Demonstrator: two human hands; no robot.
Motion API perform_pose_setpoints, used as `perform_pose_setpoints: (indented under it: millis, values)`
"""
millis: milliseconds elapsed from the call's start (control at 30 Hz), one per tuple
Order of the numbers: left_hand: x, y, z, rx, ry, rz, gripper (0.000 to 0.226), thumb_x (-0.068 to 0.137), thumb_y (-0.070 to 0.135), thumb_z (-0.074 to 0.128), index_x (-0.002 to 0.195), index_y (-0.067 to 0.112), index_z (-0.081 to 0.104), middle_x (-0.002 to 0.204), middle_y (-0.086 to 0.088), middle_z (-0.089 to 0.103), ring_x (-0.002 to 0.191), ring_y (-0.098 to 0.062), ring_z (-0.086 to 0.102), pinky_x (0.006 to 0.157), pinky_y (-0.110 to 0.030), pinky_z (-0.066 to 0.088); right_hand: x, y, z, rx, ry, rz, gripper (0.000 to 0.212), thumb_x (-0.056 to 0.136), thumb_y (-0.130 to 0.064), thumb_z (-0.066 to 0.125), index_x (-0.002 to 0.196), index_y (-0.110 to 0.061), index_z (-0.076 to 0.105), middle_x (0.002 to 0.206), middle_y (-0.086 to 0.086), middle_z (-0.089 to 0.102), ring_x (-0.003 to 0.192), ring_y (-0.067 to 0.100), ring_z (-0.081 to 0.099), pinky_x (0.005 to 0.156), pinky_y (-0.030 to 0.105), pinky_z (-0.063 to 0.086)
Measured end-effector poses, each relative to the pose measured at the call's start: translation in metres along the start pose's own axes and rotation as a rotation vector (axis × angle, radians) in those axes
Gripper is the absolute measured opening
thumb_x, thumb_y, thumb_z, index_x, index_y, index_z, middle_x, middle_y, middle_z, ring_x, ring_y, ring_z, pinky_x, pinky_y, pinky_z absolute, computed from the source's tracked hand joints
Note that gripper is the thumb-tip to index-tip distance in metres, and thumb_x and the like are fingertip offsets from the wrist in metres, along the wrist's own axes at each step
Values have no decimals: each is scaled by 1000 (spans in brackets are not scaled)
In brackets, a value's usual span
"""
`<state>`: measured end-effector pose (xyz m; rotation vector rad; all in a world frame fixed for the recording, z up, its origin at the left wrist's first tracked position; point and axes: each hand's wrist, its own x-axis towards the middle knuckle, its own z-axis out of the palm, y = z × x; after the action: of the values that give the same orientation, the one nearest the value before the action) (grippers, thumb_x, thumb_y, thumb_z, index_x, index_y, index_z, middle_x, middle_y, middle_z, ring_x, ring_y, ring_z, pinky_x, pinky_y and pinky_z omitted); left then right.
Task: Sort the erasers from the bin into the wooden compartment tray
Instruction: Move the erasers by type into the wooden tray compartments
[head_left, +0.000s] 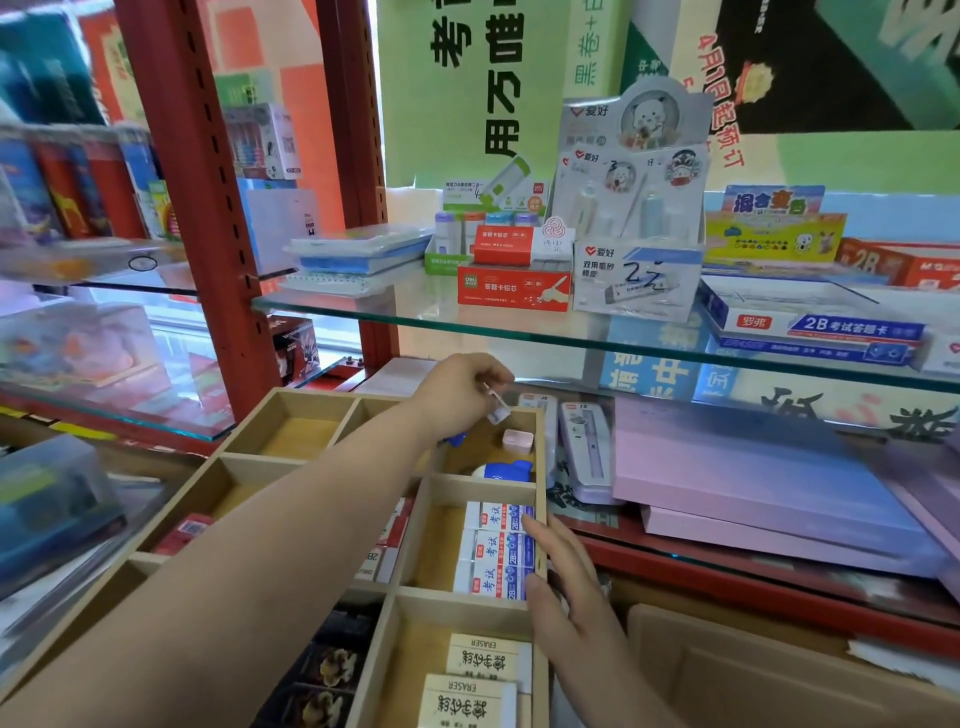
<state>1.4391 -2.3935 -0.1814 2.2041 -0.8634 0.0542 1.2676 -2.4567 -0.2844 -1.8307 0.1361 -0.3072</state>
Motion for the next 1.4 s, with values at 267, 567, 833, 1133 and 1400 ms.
perform_pose_setpoints:
  millis: [267, 567, 833, 1133, 1400]
  values:
    - [-9, -8, 22, -194, 13, -49, 30, 85, -8, 50, 110, 8, 59, 100, -2, 54, 95, -15, 53, 65, -7, 44, 1, 2, -1, -22, 7, -13, 43, 94, -18, 40, 100, -59, 30, 128, -27, 19, 124, -1, 33, 105, 29, 39]
    - [-11, -10, -10, -348, 249, -114, 30, 81, -9, 59, 107, 4, 61, 86, 3, 57, 88, -14, 54, 63, -7, 43, 1, 3, -1, 8, 29, -21, 42, 94, -14, 40, 99, -55, 35, 128, -26, 23, 111, -18, 33, 83, 5, 43]
    - [-35, -60, -46, 76, 173, -265, 16, 86, -1, 55, 88, 14, 59, 95, 0, 55, 89, -13, 51, 69, -16, 41, 1, -2, 1, 29, 45, -41, 25, 82, -33, 37, 99, -51, 37, 128, -22, 23, 94, -39, 28, 69, -9, 33]
    - [-34, -37, -32, 272, 25, -38, 21, 88, 17, 57, 109, 18, 63, 110, 2, 62, 95, -10, 54, 85, -24, 46, 2, 4, -1, -41, -1, -33, 42, 95, -19, 38, 101, -59, 27, 131, -26, 15, 121, -5, 27, 96, 13, 37]
    - [-1, 2, 24, 470, -295, 73, 33, 90, 27, 55, 122, 19, 57, 120, -2, 60, 107, -17, 54, 92, -30, 43, 2, 2, -4, -22, -55, 8, 45, 96, -19, 38, 101, -61, 23, 129, -30, 13, 121, -6, 30, 92, 8, 38]
